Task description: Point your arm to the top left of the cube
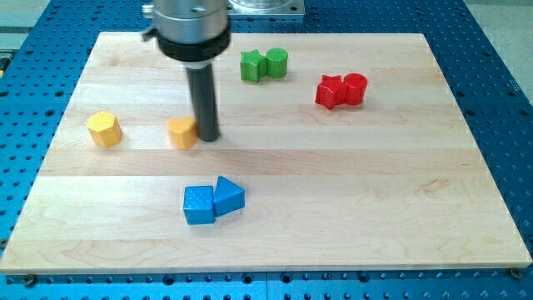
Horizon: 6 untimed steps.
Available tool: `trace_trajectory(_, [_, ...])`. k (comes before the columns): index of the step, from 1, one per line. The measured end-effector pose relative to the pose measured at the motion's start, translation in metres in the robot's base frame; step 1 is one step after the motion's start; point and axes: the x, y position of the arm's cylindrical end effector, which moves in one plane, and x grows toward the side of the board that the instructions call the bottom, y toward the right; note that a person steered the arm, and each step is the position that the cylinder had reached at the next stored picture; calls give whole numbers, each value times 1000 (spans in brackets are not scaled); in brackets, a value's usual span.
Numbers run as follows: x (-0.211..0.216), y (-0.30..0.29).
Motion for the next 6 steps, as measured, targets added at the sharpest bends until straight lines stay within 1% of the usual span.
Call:
trace_trajectory(1, [0, -33])
trace_trajectory(3, [3, -67])
trace_trajectory(4, [55, -41])
trace_trajectory(5, [72, -44])
trace_trajectory(6, [65, -38])
